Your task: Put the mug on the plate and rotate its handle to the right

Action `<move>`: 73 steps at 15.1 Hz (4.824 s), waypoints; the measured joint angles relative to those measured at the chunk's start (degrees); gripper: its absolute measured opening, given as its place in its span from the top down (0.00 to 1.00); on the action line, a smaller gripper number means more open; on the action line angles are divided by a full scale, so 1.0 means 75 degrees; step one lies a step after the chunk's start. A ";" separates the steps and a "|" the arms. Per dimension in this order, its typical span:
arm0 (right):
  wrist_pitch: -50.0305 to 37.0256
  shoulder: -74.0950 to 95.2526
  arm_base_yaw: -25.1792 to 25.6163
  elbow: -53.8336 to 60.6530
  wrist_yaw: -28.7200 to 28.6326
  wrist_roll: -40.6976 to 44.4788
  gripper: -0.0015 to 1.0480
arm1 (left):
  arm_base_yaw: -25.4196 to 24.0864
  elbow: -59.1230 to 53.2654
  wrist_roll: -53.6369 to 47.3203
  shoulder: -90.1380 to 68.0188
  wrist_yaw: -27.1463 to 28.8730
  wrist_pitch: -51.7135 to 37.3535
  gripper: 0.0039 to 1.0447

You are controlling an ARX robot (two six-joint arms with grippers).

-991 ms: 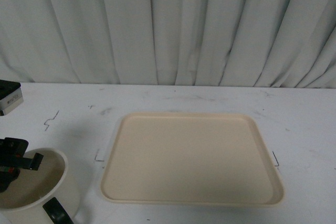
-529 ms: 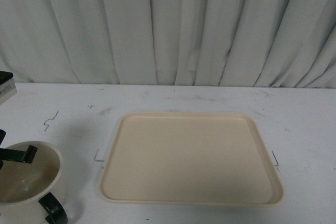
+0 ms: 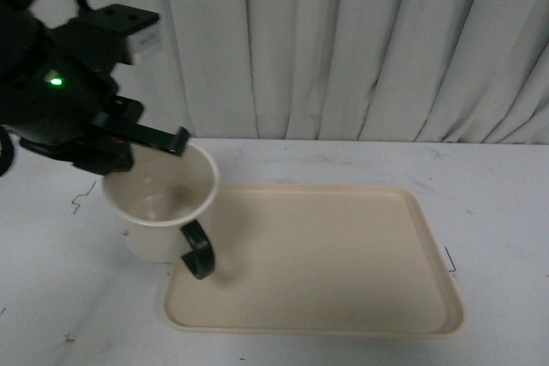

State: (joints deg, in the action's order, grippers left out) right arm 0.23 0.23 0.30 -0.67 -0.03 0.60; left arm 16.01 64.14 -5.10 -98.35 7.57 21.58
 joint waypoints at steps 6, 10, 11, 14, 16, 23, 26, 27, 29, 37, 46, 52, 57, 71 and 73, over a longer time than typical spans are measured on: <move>0.0000 0.0000 0.0000 0.0000 0.0000 0.0003 0.06 | 0.1320 0.1725 0.0050 -0.1851 -0.0463 0.0163 0.97; 0.0000 0.0000 0.0000 0.0000 0.0003 0.0003 0.06 | 0.1775 0.2498 0.0160 -0.2637 -0.0510 0.0519 0.97; 0.0000 0.0000 0.0000 0.0000 0.0003 0.0000 0.06 | 0.1862 0.2550 0.0163 -0.2754 -0.0522 0.0577 0.97; 0.0000 0.0000 0.0000 0.0000 0.0000 0.0003 0.06 | 0.1990 0.2646 0.0221 -0.2871 -0.0568 0.0659 0.97; 0.0000 0.0000 0.0000 0.0000 0.0003 0.0000 0.06 | 0.1988 0.2728 0.0262 -0.2885 -0.0571 0.0766 0.86; 0.0000 0.0000 0.0000 0.0000 0.0003 0.0000 0.06 | 0.1798 0.1075 -0.0326 -0.0933 0.0076 -0.1349 0.11; -0.0012 0.0000 0.0000 0.0000 -0.0006 0.0003 0.06 | 0.1603 -0.0656 -0.0003 0.0128 0.1880 -0.6006 0.22; 0.0012 0.0003 0.0003 0.0000 0.0006 0.0000 0.06 | 0.1276 -0.2454 0.0323 0.0504 0.2192 -0.7970 0.36; 0.0000 0.0000 -0.0003 0.0000 0.0000 0.0000 0.06 | 0.0187 -0.5047 0.0629 0.2480 0.1419 -1.0442 0.78; 0.0000 0.0000 -0.0003 0.0000 0.0003 0.0000 0.06 | -0.1014 -0.7420 0.0653 0.4934 0.0082 -0.9757 0.99; 0.0003 0.0000 -0.0003 0.0000 0.0003 0.0000 0.06 | -0.2113 -0.8454 0.0664 0.7857 -0.1017 -0.7909 0.99; 0.0003 0.0000 -0.0003 0.0000 0.0000 0.0003 0.06 | -0.2113 -0.8486 0.0664 1.0051 -0.1008 -0.5922 0.99; 0.0003 0.0000 -0.0003 0.0000 0.0003 0.0000 0.06 | -0.2113 -0.8486 0.0664 1.0946 -0.1008 -0.5053 0.99; -0.0003 0.0000 -0.0003 0.0000 0.0003 0.0000 0.06 | -0.2113 -0.8483 0.0676 1.3053 -0.1011 -0.2841 0.77; 0.0093 0.4852 0.0009 -0.2043 -0.3142 0.2524 0.06 | -0.2116 -0.8483 0.0679 1.3053 -0.0997 -0.2847 0.20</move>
State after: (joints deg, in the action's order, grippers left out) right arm 0.93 36.62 0.36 -15.99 -23.59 19.53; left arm 0.14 0.51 -0.01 -0.45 0.10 0.23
